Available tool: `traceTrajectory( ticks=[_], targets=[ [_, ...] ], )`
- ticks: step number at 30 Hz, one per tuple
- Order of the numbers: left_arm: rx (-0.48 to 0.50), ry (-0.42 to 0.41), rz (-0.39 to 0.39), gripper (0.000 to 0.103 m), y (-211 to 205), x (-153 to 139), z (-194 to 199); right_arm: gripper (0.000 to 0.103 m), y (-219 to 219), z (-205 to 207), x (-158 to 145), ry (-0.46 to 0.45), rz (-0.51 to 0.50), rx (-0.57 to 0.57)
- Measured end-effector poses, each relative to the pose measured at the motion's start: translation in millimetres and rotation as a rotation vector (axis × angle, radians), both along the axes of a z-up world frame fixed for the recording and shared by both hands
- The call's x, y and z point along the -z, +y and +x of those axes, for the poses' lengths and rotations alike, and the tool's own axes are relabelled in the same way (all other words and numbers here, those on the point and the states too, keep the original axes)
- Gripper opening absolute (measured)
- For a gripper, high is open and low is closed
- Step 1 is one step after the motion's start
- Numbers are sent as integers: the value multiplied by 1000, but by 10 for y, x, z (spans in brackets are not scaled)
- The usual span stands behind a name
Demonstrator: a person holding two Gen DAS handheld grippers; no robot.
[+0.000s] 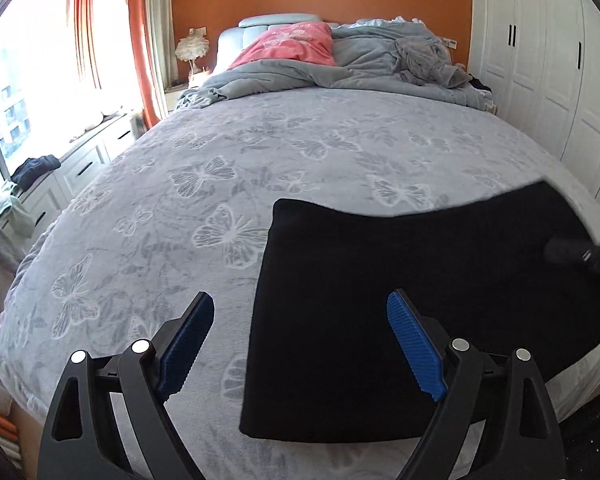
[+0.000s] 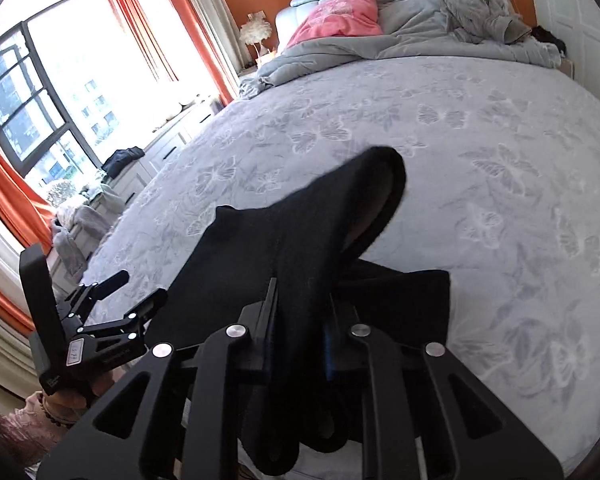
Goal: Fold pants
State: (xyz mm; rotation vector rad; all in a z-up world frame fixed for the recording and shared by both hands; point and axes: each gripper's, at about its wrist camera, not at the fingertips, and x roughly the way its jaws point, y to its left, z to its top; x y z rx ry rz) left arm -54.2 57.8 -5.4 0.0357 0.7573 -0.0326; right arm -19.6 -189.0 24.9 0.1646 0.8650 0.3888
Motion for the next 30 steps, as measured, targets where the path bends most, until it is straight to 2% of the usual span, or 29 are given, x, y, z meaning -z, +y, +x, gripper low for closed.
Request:
traceTrajectory(
  ticks=[2,4,5,6,8,11,13,16,18,21,23,24,25,26,27,29,30],
  targets=[
    [-3,11,13,86,6,53,43,20,-75,120,288,83,-71,28],
    [-2,22,12,86,4,89,39,26,-164,251,790,214,-148,68],
    [-2,31,16,86,-3,109,51,27,-215,249,952,235,-138,81],
    [-4,40,18,86,-10,126,59,28,-273,221,979,222,-86,93],
    [-2,56,9,86,-21,147,73,27,-338,165,804,197,-31,108],
    [-4,56,15,86,-46,158,78,29,-363,29,505,88,-51,137],
    [1,60,19,86,-78,165,96,29,-393,-98,385,36,-23,161],
    [2,73,24,86,-127,190,120,25,-269,-204,274,8,64,91],
    [8,76,23,86,-168,197,122,25,-85,-127,280,12,32,36],
    [24,85,29,86,-256,226,124,25,-26,224,453,52,-28,53],
    [42,101,30,86,-317,261,125,21,-123,550,718,105,-103,108],
    [50,105,31,86,-346,273,119,20,-184,710,929,173,-134,119],
    [56,104,37,86,-371,281,111,20,-257,757,1035,190,-99,126],
    [61,101,47,86,-397,287,103,20,-313,740,983,188,-50,145],
    [66,100,54,86,-415,294,98,20,-315,680,878,181,-44,152],
    [72,105,63,86,-427,313,99,27,-285,417,642,104,-30,140],
    [68,110,62,86,-421,322,102,27,-288,268,597,93,-6,127]
  ],
)
